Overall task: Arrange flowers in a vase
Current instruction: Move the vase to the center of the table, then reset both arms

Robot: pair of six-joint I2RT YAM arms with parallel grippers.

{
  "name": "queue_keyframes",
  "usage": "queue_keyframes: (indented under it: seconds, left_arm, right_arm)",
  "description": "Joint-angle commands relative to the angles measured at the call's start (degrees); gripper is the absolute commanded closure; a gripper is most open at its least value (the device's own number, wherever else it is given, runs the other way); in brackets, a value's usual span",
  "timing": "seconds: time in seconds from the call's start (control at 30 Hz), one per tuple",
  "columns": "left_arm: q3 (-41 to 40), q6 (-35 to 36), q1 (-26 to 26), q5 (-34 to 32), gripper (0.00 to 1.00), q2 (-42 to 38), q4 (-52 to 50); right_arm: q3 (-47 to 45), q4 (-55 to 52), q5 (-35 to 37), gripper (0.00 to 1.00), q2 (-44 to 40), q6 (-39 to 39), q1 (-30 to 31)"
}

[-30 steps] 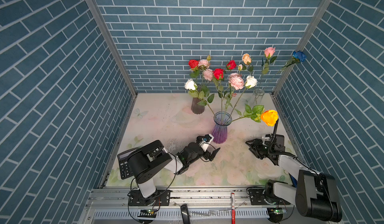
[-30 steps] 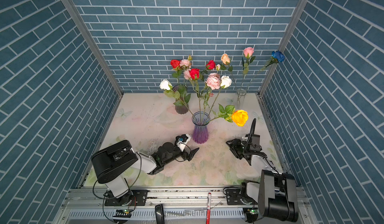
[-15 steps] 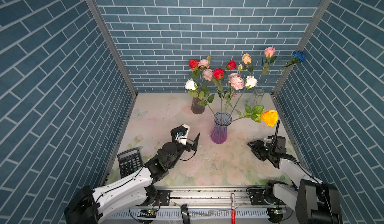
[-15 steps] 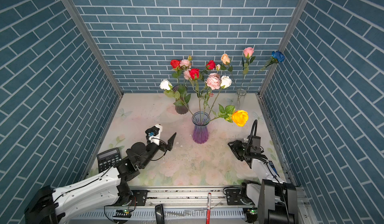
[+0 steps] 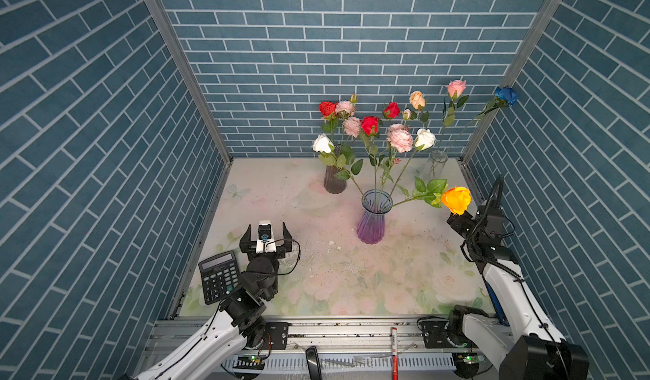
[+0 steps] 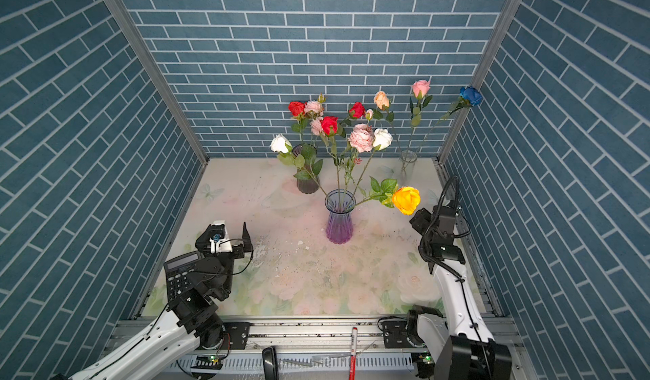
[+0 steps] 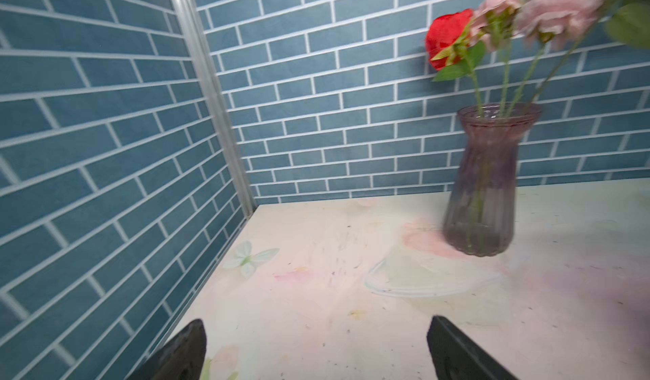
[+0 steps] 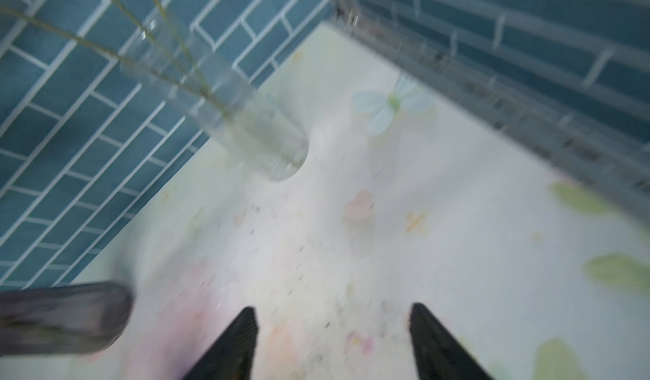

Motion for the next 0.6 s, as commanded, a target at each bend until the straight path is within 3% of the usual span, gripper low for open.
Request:
queue_keyframes:
  seconds: [0.0,0.1,0.2,0.33,0.47,0.57]
  left_arm:
    - [-0.36,-1.39,0.41,-9.94,0.0,2.39,0.17]
    - [-0.11,-0.57,0.37,-9.06,0.0,3.73,0.47]
    - [-0.24,1.63,0.67,-8.09,0.0,4.92,2.21]
    - [-2.39,6.96,1.18,-7.21,0.0,7.48,7.43]
    - [-7.9,8.62,2.8,-4.88,0.0,11.21,20.7]
    - [-8.63,6.45,5.38,-4.09,0.0,12.98,22.3]
  right_arm:
    - [-8.51,14.79,19.49,0.01,-5.33,-8.71,-0.11]
    - [-19.11,33.73,18.98,0.01,-7.86,-12.75,-0.11]
    - [-24.94,46.52,14.72,0.01,-4.04,-17.6,-0.13]
    - [-23.22,48.23,0.47,0.01,5.06,-29.47,-0.11]
    - [-25.29,65.76,-7.76,0.01,18.01,-32.3,-0.11]
    - [-22.86,69.88,-9.47,0.01,25.59,-30.16,0.13]
